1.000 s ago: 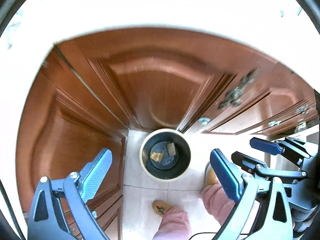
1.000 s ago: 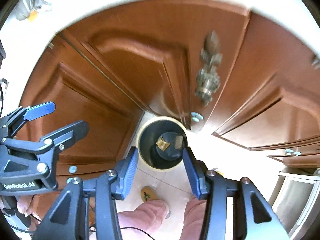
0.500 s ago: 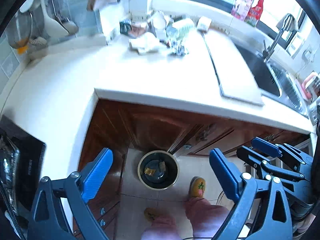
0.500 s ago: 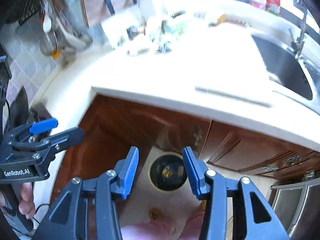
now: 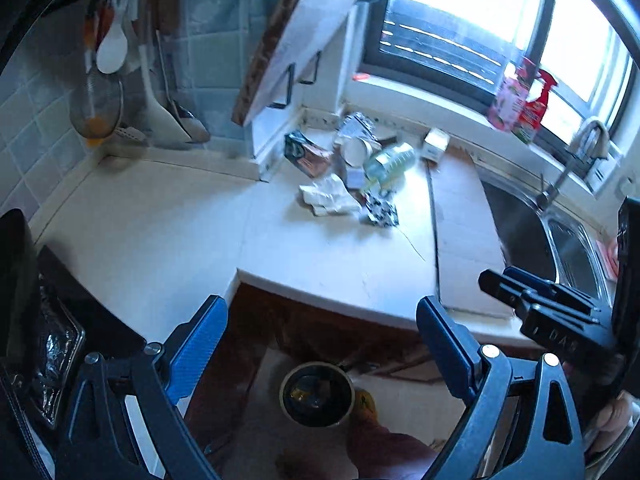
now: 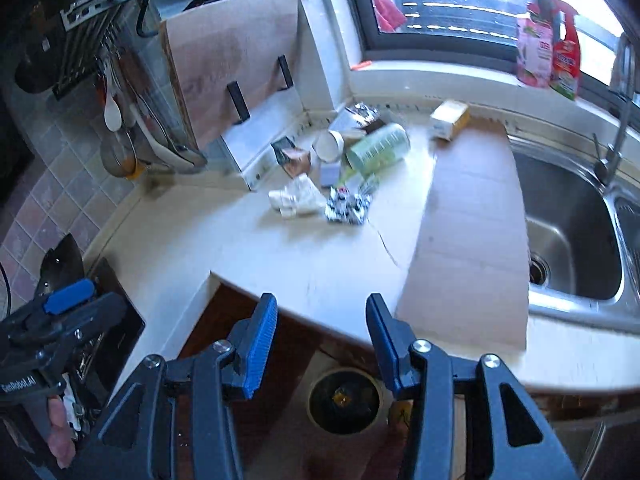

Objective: Collect trash
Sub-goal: 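Raise both open tools from the bin back up to the counter, then grasp the crumpled white tissue with the left tool while the right tool grasps the patterned wrapper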

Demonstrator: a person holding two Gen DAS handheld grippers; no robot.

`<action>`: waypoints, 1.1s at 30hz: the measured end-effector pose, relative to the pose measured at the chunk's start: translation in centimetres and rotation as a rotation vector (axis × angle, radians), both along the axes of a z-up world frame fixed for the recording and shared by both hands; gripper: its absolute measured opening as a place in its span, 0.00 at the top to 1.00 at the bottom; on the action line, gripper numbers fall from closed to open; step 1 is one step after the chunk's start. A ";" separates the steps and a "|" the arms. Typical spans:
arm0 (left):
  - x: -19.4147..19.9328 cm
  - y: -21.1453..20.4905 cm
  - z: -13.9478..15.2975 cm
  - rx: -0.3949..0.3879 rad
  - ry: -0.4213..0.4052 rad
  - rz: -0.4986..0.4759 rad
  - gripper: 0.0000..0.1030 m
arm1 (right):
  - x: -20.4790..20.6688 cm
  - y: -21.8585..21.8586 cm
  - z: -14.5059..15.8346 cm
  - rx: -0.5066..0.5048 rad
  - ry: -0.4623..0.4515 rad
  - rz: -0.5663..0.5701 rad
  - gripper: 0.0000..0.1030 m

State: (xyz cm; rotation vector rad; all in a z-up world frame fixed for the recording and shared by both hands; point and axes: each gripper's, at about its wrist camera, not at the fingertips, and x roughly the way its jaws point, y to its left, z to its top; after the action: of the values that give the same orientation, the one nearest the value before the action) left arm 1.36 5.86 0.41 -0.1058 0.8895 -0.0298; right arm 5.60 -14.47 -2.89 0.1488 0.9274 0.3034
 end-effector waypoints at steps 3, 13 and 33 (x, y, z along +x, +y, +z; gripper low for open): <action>1.8 -0.7 0.4 0.000 0.002 0.048 0.08 | 3.6 -0.8 -0.1 0.029 0.022 0.044 0.55; 12.6 -2.4 -4.6 -0.032 0.081 0.115 0.08 | 15.0 -2.0 -5.6 0.065 0.175 0.171 0.55; 24.1 -2.0 -11.2 0.047 0.136 -0.027 0.08 | 23.9 2.0 -14.4 0.030 0.334 0.237 0.60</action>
State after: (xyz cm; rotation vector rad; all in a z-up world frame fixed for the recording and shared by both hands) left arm 25.43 3.85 -10.84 -0.0526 1.0269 -0.0269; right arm 29.46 -12.48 -17.30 0.1187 1.2759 0.5225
